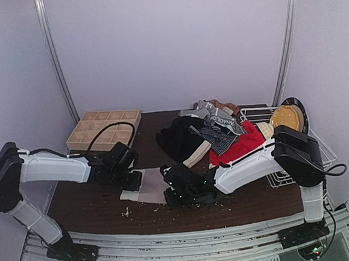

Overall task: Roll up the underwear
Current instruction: Move the underwear to the center of the board.

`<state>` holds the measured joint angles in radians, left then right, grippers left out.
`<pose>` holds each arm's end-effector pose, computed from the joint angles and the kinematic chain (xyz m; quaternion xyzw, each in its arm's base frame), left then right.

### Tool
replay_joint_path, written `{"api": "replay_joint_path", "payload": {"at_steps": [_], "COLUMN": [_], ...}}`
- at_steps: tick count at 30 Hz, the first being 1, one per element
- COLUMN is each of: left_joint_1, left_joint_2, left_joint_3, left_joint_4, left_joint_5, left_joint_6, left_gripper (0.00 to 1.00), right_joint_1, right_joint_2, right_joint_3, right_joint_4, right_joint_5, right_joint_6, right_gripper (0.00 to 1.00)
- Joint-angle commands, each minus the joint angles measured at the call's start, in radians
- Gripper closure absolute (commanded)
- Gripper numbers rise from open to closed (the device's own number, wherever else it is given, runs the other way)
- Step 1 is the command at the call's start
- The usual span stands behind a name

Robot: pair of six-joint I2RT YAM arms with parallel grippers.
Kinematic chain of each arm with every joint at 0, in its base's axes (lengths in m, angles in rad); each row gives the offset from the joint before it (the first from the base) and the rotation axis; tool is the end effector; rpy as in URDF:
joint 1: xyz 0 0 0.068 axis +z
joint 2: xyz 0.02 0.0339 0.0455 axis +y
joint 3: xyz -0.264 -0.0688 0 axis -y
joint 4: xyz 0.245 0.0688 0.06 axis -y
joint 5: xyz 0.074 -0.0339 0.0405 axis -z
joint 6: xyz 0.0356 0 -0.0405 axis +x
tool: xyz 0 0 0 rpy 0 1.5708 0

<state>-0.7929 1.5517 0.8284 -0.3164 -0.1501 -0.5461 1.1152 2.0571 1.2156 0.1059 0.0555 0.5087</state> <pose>0.2099 -0.2054 0.1661 0.0989 0.9573 -0.1057 0.2501 0.1921 0.3876 0.1307 -0.2621 0.8754 0.2767 0.2974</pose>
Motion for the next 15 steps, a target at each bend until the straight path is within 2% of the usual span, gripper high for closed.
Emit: {"api": "replay_joint_path", "payload": {"at_steps": [1,4,8,12,15], "left_joint_1": [-0.022,-0.037,-0.053,-0.057,-0.057], "left_joint_2": [-0.104,-0.174,-0.241,-0.256,-0.230], "left_joint_3": [-0.056,-0.102,-0.157,-0.173,-0.165], "left_joint_4": [-0.024,-0.043,-0.055,-0.036,0.018], "left_joint_5": [-0.039,-0.035,0.006,0.041,0.088], "left_joint_6": [-0.038,-0.054,-0.059,-0.037,-0.012], "left_gripper": [1.00,1.00,1.00,1.00,1.00], "right_joint_1": [0.112,0.166,0.185,0.178,0.163], "right_joint_2": [-0.018,-0.044,-0.168,-0.323,-0.394], "right_joint_3": [-0.063,-0.041,-0.037,-0.070,-0.126], "right_joint_4": [-0.064,-0.080,-0.113,-0.194,-0.217], "right_joint_5": [0.062,0.073,0.117,0.187,0.170], "right_joint_6": [0.175,0.203,0.162,0.075,0.016], "right_gripper": [0.88,0.78,0.67,0.64,0.65]}}
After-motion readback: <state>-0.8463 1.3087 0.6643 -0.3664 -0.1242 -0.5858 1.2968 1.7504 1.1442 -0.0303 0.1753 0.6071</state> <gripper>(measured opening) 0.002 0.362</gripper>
